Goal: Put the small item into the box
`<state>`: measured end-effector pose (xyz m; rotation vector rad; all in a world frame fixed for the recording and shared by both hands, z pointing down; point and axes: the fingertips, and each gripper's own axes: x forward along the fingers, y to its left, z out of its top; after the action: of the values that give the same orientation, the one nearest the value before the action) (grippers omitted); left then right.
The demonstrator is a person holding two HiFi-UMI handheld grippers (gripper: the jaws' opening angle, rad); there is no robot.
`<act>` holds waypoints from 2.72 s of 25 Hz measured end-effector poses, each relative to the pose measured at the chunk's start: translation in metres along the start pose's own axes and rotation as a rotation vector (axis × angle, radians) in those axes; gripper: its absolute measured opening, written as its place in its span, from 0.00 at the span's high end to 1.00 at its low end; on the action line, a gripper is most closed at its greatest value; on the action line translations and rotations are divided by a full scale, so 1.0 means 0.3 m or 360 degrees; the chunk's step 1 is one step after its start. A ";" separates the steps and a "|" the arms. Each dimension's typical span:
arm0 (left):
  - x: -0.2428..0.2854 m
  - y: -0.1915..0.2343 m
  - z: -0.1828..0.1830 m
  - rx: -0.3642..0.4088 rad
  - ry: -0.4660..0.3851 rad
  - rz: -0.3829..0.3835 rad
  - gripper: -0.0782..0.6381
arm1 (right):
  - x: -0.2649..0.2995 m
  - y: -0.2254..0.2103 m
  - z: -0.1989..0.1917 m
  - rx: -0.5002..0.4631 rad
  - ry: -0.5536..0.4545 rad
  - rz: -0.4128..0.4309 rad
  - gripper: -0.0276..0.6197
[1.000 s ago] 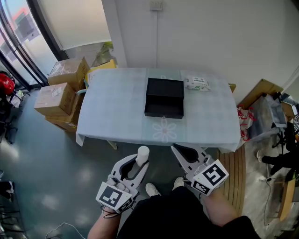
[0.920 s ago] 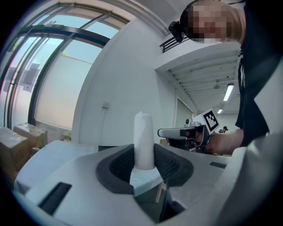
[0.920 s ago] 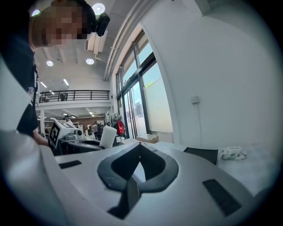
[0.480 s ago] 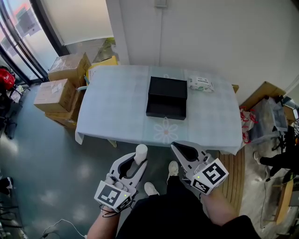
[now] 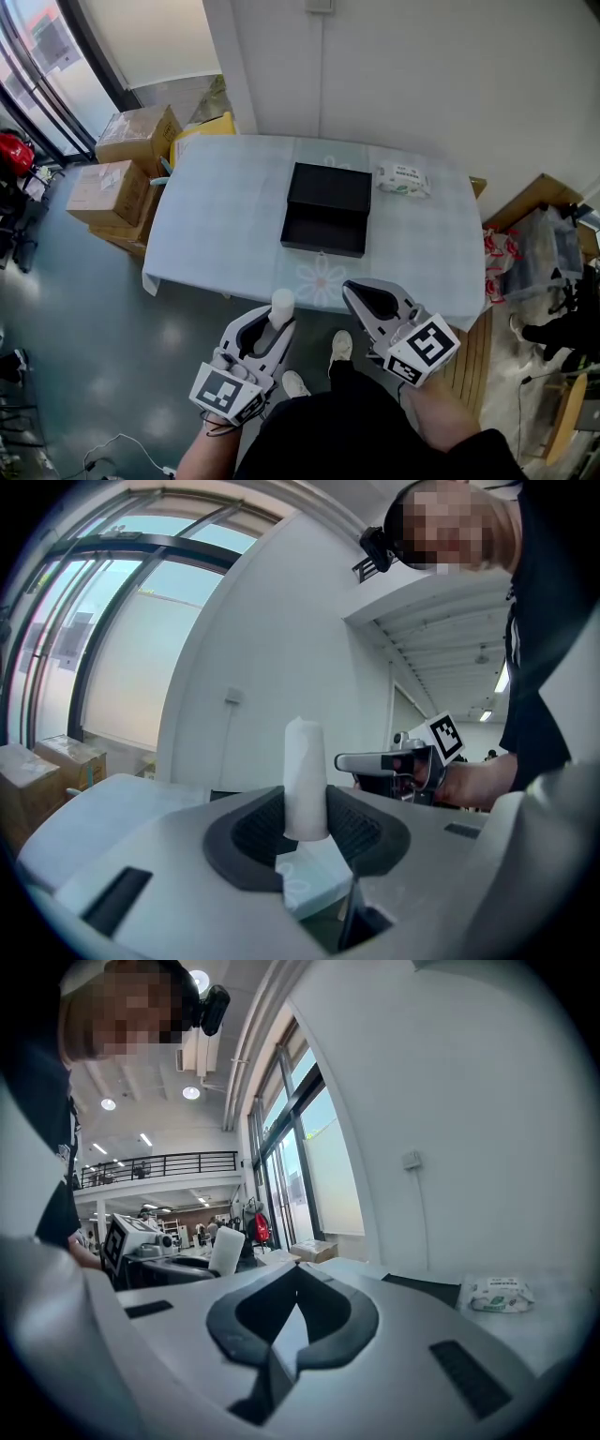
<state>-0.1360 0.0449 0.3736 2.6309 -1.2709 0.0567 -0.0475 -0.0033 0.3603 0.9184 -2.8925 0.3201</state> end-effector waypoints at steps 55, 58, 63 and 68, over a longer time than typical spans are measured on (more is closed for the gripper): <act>0.872 0.324 -0.187 0.0432 0.0579 -0.0193 0.70 | 0.110 -0.802 -0.037 0.0268 0.0035 -0.0245 0.94; 0.907 0.342 -0.265 0.0506 0.0701 -0.0275 0.70 | 0.114 -0.831 -0.054 0.0304 0.0036 -0.0309 0.94; 0.958 0.370 -0.383 0.0536 0.0862 -0.0395 0.70 | 0.119 -0.875 -0.099 0.0370 0.0046 -0.0405 0.94; 0.982 0.416 -0.513 0.0653 0.1096 -0.0464 0.70 | 0.121 -0.900 -0.138 0.0421 0.0066 -0.0479 0.94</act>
<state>-0.0395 -0.2242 0.5841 2.6834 -0.6822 1.1653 0.0800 -0.2296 0.4524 1.3477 -2.6602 0.6945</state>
